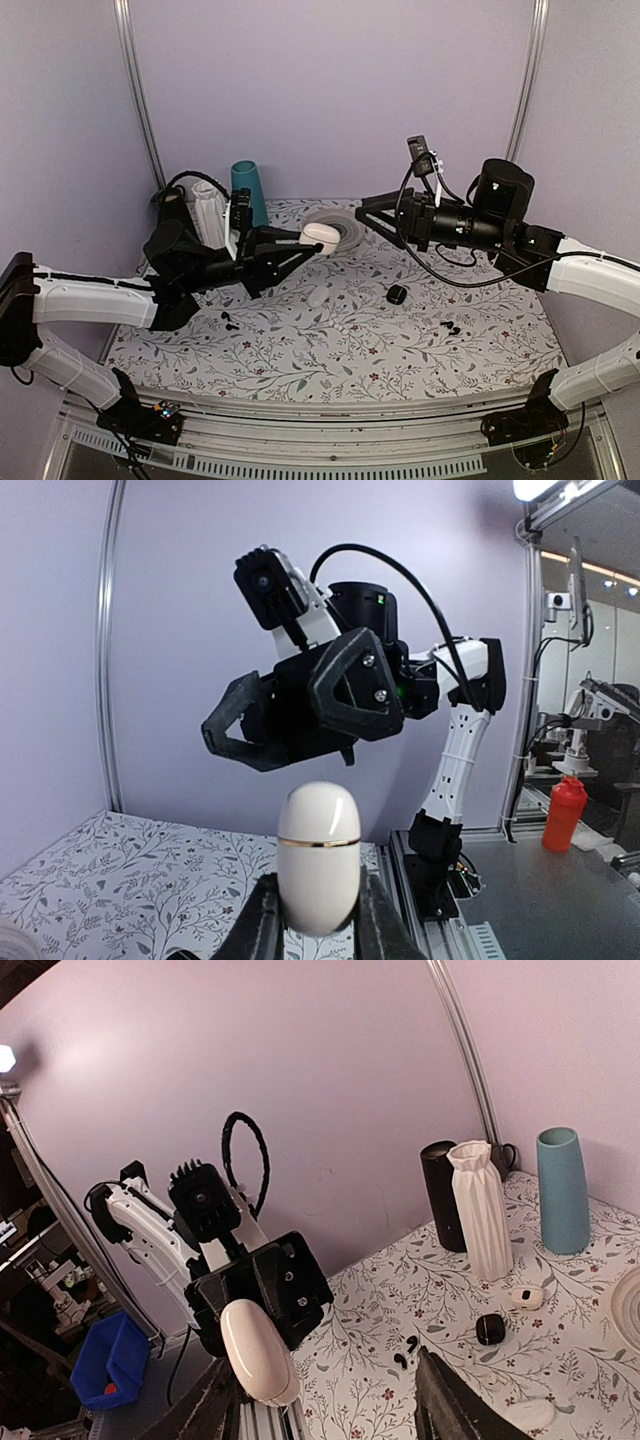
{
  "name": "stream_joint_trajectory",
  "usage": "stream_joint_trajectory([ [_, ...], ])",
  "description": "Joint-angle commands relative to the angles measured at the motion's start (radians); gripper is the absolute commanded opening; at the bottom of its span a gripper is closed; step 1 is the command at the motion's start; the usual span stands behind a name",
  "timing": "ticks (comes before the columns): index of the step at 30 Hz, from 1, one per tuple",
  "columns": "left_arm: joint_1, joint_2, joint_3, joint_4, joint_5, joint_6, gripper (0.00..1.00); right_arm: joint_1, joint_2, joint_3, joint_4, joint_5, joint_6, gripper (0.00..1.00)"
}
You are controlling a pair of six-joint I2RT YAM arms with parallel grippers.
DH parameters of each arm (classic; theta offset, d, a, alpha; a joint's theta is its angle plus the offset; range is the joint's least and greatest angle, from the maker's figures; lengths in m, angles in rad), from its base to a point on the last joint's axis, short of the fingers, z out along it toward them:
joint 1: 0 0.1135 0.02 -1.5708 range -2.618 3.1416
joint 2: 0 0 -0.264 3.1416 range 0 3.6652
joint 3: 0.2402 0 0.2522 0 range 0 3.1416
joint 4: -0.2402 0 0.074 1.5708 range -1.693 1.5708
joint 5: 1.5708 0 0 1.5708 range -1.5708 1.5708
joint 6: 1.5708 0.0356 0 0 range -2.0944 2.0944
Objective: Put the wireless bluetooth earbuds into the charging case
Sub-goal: Pass from the left arm to the right
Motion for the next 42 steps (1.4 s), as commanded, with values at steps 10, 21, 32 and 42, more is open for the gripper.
stream_joint_trajectory([
  [10,0.021,0.044,0.183,-0.221,0.036,-0.162,0.00,0.030,0.024,-0.019,0.089,-0.110,-0.027,0.57],
  [21,0.023,0.069,0.216,-0.215,0.088,-0.213,0.00,0.033,0.038,-0.029,0.113,-0.075,-0.007,0.50],
  [32,0.033,0.088,0.237,-0.221,0.074,-0.277,0.00,0.046,0.076,-0.007,0.095,-0.095,-0.021,0.40],
  [42,0.048,0.092,0.241,-0.232,0.080,-0.300,0.00,0.046,0.060,-0.019,0.112,-0.055,-0.013,0.12],
])
